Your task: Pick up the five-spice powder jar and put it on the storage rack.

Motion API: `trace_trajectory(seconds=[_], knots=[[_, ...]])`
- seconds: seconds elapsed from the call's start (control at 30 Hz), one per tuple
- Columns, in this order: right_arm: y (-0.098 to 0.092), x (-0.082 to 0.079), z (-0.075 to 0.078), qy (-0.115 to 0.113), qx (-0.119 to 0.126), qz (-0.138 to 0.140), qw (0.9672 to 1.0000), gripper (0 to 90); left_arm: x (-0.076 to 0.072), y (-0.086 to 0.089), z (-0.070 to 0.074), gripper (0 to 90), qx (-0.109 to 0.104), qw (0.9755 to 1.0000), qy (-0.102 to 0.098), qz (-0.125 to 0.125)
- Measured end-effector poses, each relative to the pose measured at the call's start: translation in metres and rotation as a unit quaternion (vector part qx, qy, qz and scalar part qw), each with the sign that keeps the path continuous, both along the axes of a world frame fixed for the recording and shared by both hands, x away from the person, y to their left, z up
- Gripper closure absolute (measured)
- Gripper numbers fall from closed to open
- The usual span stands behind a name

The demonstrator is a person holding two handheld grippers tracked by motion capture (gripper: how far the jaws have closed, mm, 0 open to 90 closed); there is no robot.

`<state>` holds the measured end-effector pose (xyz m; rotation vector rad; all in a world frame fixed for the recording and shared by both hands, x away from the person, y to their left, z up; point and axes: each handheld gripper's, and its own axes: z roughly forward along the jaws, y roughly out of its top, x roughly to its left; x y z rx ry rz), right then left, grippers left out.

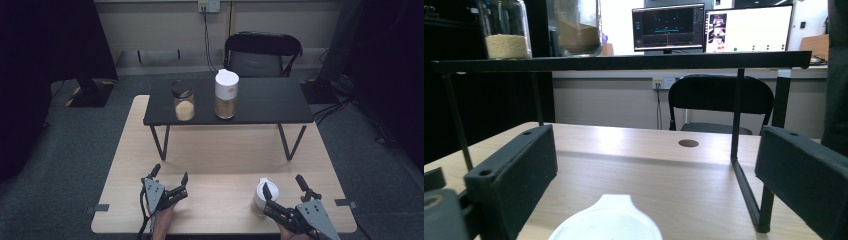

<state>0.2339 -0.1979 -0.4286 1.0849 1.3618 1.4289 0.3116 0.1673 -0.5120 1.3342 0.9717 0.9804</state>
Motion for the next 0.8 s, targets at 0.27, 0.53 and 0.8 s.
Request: trace_trajectory(seconds=[0.27, 0.53, 0.8], knots=[[0.007, -0.007, -0.007, 0.003, -0.003, 0.004, 1.0, 3.5, 0.0, 0.0, 0.0, 2.9, 0.0, 1.0, 0.0, 0.0], [0.018, -0.011, -0.015, 0.002, -0.014, 0.005, 0.9999, 6.1, 0.0, 0.0, 0.0, 2.9, 0.0, 1.0, 0.0, 0.0], [0.023, -0.013, -0.024, 0.007, -0.009, 0.005, 0.9999, 8.8, 0.0, 0.0, 0.0, 2.8, 0.0, 1.0, 0.0, 0.0]])
